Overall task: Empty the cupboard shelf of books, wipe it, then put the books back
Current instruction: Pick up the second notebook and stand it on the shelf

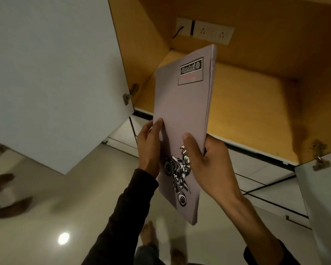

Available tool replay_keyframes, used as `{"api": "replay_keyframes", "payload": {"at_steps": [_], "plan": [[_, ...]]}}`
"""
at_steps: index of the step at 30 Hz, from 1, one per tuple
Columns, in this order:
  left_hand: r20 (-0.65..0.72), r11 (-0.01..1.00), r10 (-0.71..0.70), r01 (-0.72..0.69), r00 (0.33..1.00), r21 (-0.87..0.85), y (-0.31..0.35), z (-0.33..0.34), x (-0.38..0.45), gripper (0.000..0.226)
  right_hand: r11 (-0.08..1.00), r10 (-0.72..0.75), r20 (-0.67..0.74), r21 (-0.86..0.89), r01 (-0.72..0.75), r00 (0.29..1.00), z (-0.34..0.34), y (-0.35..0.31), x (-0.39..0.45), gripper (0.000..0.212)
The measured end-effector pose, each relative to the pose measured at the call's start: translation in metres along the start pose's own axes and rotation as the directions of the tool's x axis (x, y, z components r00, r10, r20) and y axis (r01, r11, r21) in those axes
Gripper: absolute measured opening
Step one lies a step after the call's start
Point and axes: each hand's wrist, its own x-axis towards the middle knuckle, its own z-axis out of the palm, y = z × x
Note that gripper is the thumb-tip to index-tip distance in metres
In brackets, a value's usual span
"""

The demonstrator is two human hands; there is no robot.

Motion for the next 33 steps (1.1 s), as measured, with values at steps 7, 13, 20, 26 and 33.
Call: {"api": "replay_keyframes", "payload": {"at_steps": [7,13,20,26,33], "plan": [[0.155,0.997,0.049,-0.039,0.987,-0.068,0.048,0.022,0.04,0.025,0.995,-0.092,-0.189,0.023,0.098,0.978,0.007,-0.026,0.036,0.047],[0.265,0.99,0.125,-0.102,0.956,-0.099,0.079,0.048,0.058,0.027,0.99,-0.118,-0.278,0.041,0.134,0.953,-0.001,-0.044,0.061,0.041],[0.33,0.978,0.203,-0.177,0.922,-0.107,0.121,0.091,0.086,0.032,0.974,-0.205,-0.319,0.028,0.225,0.925,-0.037,-0.061,0.11,0.041],[0.331,0.936,0.352,-0.336,0.875,-0.108,0.157,0.135,0.107,0.027,0.954,-0.287,-0.306,-0.01,0.298,0.908,-0.081,-0.073,0.162,0.044],[0.262,0.886,0.464,-0.444,0.846,-0.134,0.2,0.181,0.132,0.032,0.935,-0.344,-0.238,0.005,0.355,0.908,-0.128,-0.084,0.225,0.048]]}}
